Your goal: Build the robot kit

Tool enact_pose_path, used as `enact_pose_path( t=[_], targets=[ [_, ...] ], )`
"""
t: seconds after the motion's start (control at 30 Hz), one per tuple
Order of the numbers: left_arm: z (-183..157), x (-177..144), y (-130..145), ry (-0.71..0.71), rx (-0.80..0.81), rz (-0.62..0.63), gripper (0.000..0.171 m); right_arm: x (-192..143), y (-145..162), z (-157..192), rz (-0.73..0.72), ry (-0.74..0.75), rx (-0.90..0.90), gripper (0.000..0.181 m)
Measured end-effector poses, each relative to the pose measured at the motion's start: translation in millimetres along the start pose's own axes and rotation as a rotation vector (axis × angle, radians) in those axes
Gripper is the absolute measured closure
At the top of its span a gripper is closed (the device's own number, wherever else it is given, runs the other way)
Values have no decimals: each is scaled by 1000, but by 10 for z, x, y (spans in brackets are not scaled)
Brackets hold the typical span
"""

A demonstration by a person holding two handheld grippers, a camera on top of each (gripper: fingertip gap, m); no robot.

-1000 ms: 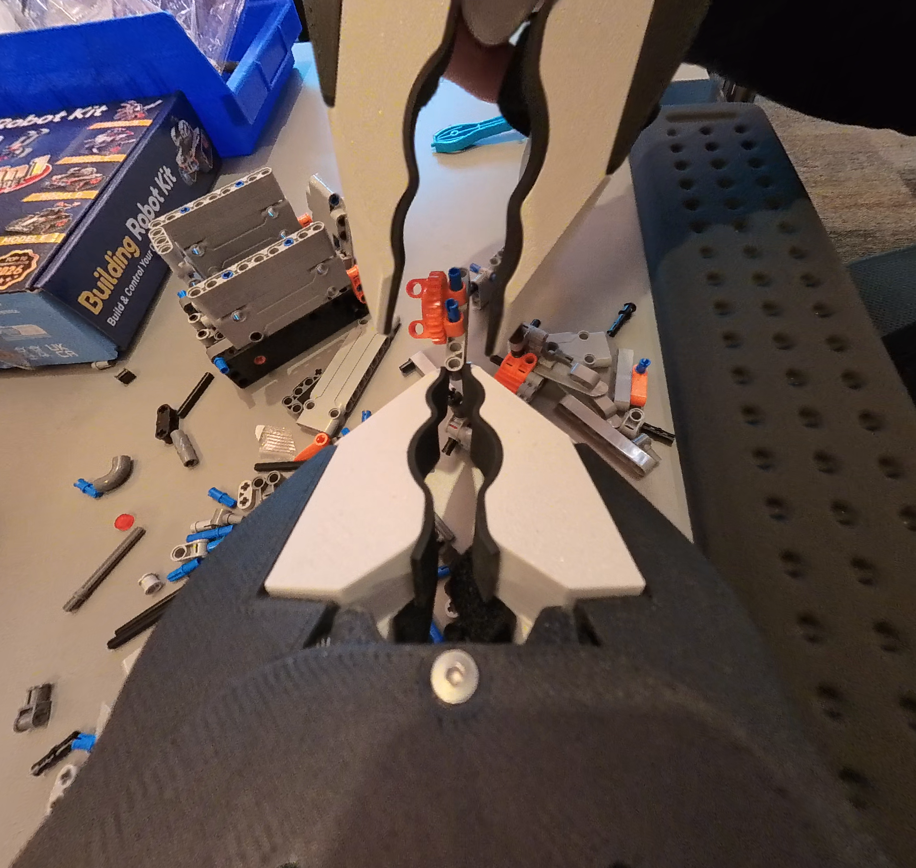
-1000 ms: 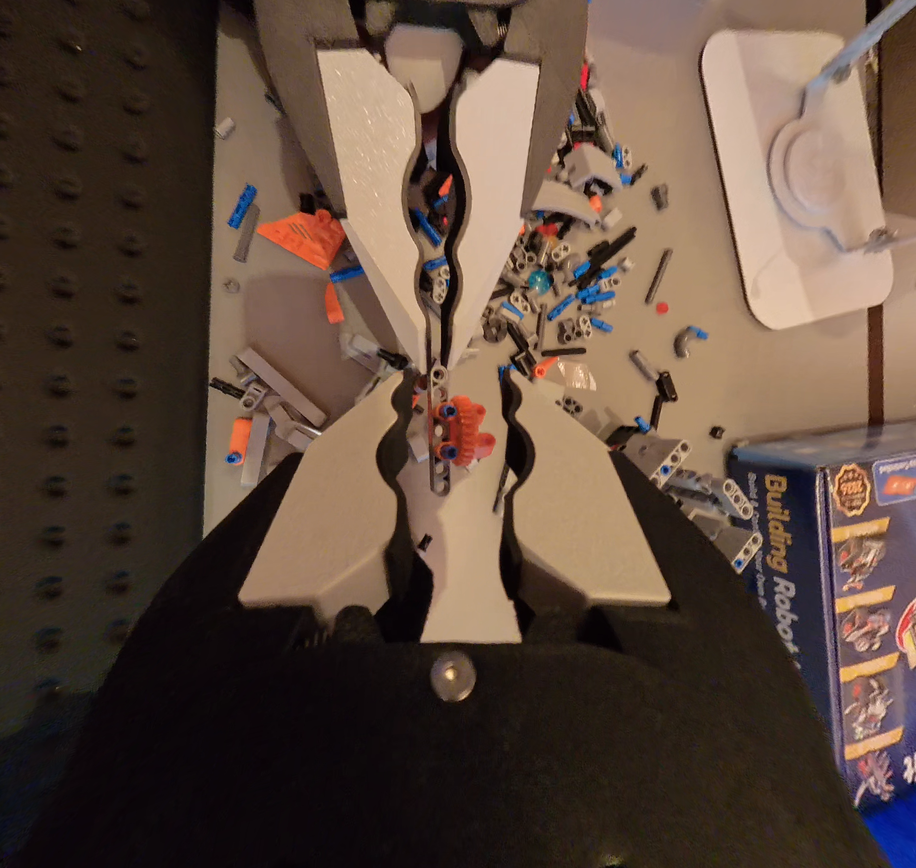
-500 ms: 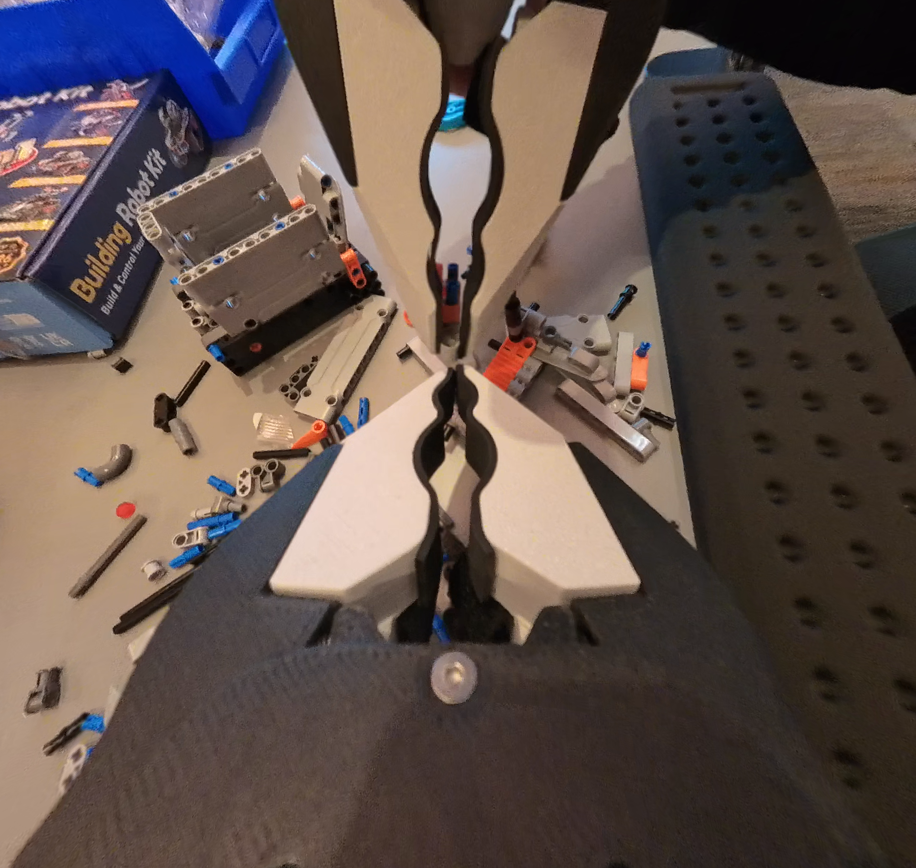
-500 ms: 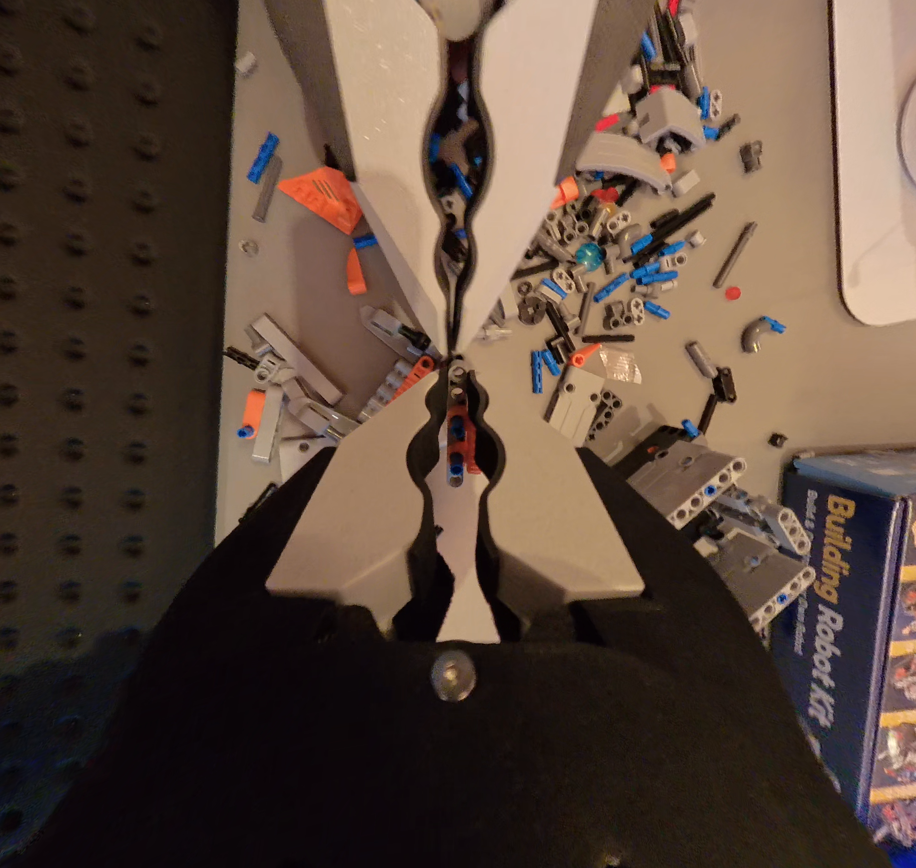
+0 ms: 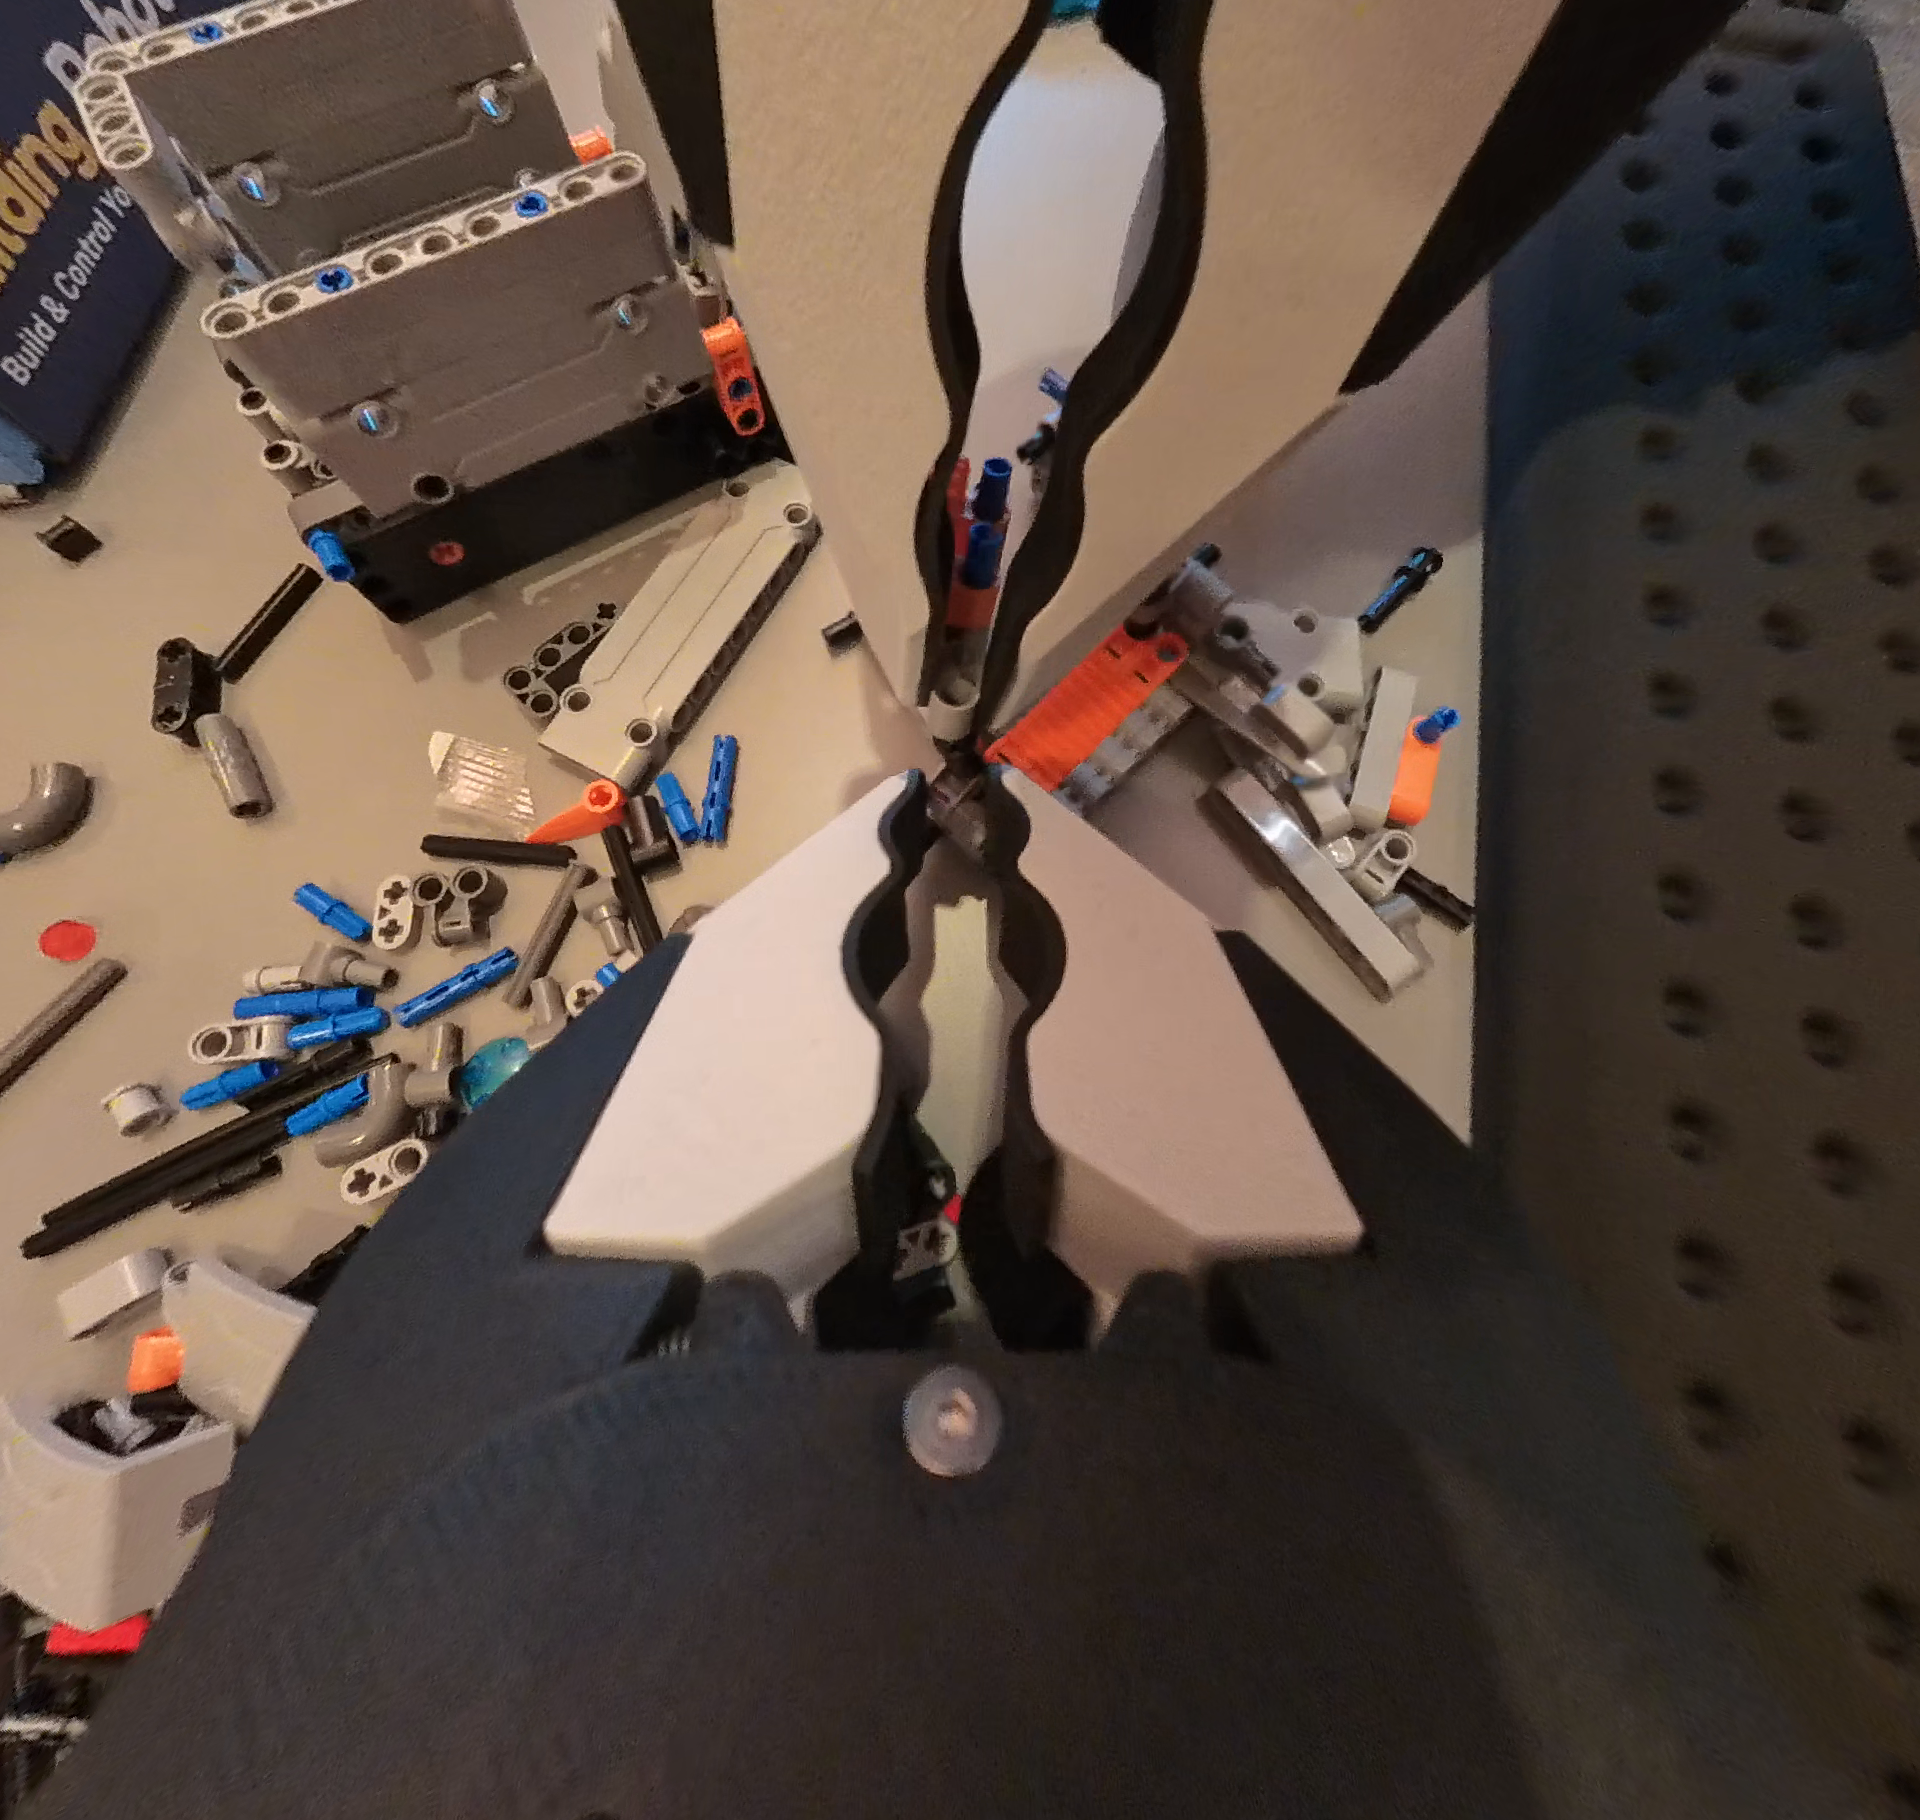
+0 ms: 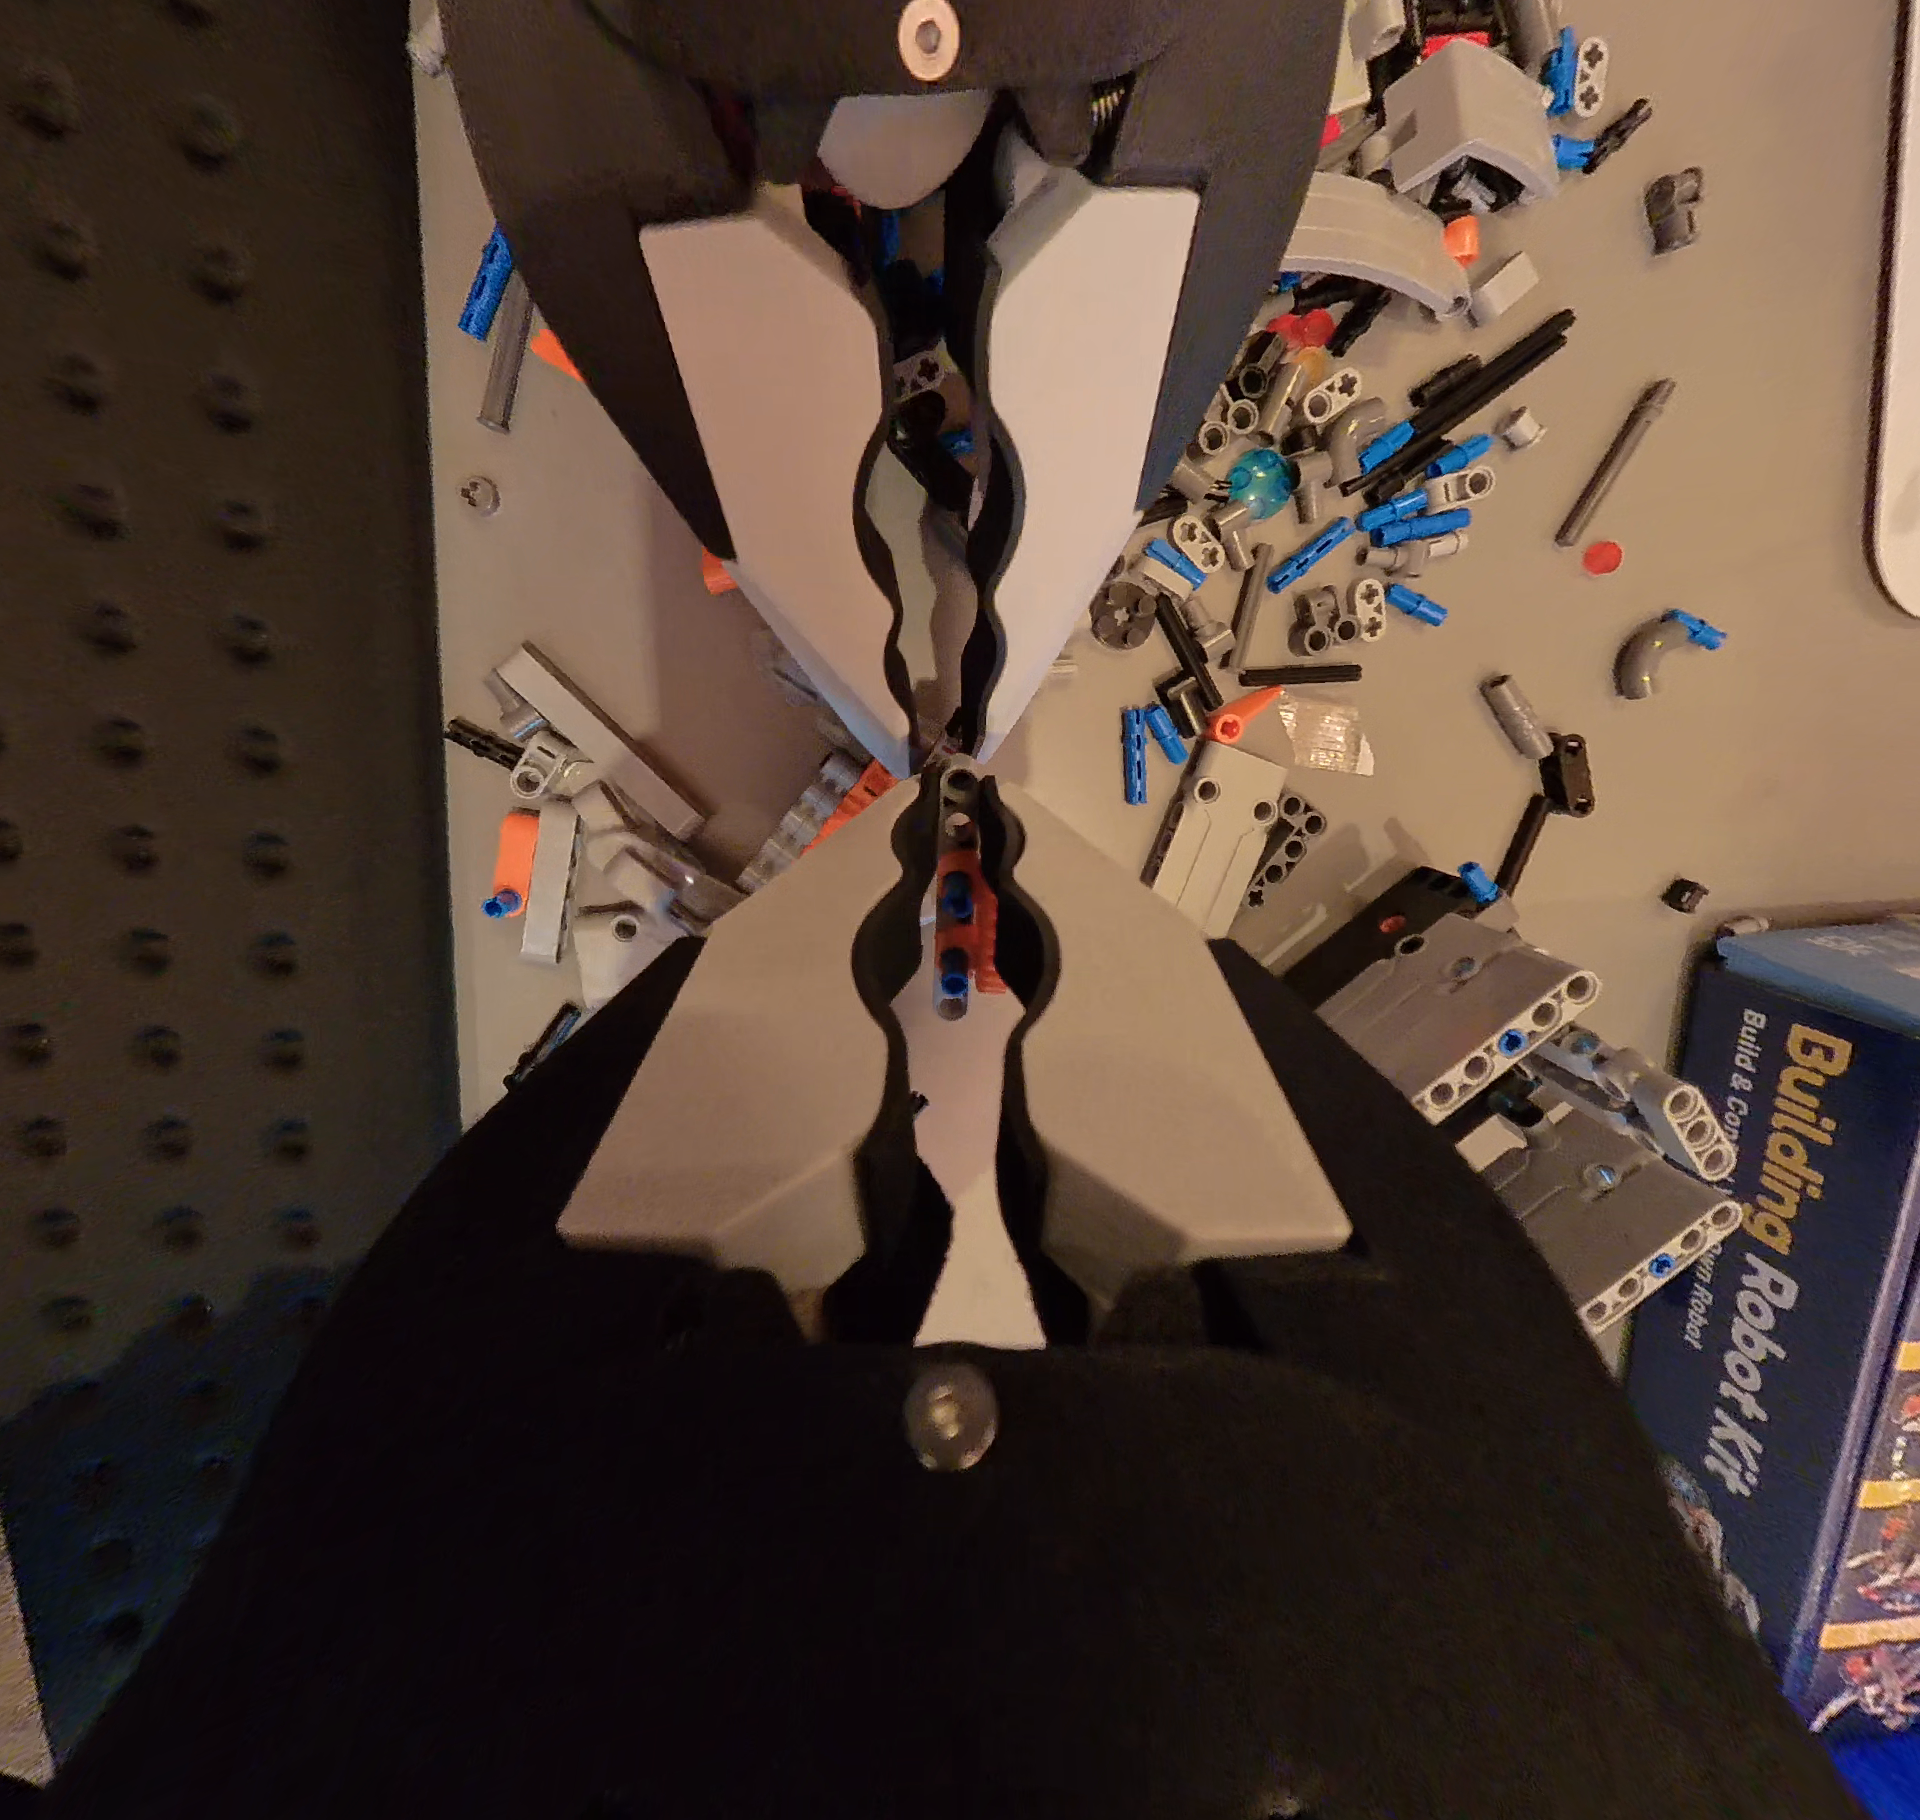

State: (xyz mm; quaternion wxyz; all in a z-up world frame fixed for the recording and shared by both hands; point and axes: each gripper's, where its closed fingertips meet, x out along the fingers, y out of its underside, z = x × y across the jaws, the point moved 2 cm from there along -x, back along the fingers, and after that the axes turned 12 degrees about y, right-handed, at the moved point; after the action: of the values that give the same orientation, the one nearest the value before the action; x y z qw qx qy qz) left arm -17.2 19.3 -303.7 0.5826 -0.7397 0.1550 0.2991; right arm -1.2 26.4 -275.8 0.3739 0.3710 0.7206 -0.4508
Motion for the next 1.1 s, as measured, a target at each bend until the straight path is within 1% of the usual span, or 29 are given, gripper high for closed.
enact_pose_path(
  t=[0.03,0.07,0.27,0.33,0.43,0.47,0.5,0.57,0.6,0.67,0.8,0.9,0.97,1.03,1.1],
  targets=[
    [-16,11,-16,9,-3,-9,168,-3,7,-4,5,1,3,176],
    [-27,27,-26,10,2,-10,169,-5,15,-4,13,0,3,176],
    [-18,50,-53,-16,34,-3,171,-16,42,-1,59,-16,-15,176],
    [-10,38,-48,-7,9,-7,171,-18,42,-3,47,-28,6,176],
    [3,48,-47,-3,-22,-8,152,-30,51,2,14,-40,50,176],
    [-7,69,-58,3,-26,-10,150,-37,51,8,0,-43,62,176],
    [-19,99,-62,7,-26,-2,151,-40,53,11,-10,-43,74,176],
    [-2,138,-74,-26,-13,16,162,-45,67,12,-22,-39,91,176],
    [1,153,-83,-29,-15,20,164,-44,78,13,-25,-38,98,176],
    [3,171,-97,-25,-19,15,164,-51,98,9,-33,-32,113,176],
    [28,78,-150,-55,0,0,164,-142,98,-43,-72,7,140,176],
    [36,-31,-196,-124,78,46,165,-213,70,-81,-116,42,162,176],
    [74,-130,-200,-211,161,113,165,-269,25,-112,-156,73,181,176],
    [78,-222,-221,-263,222,175,165,-327,-50,-127,-203,100,193,176],
    [77,-299,-252,-311,272,211,165,-355,-125,-140,-238,125,208,176]
  ],
)
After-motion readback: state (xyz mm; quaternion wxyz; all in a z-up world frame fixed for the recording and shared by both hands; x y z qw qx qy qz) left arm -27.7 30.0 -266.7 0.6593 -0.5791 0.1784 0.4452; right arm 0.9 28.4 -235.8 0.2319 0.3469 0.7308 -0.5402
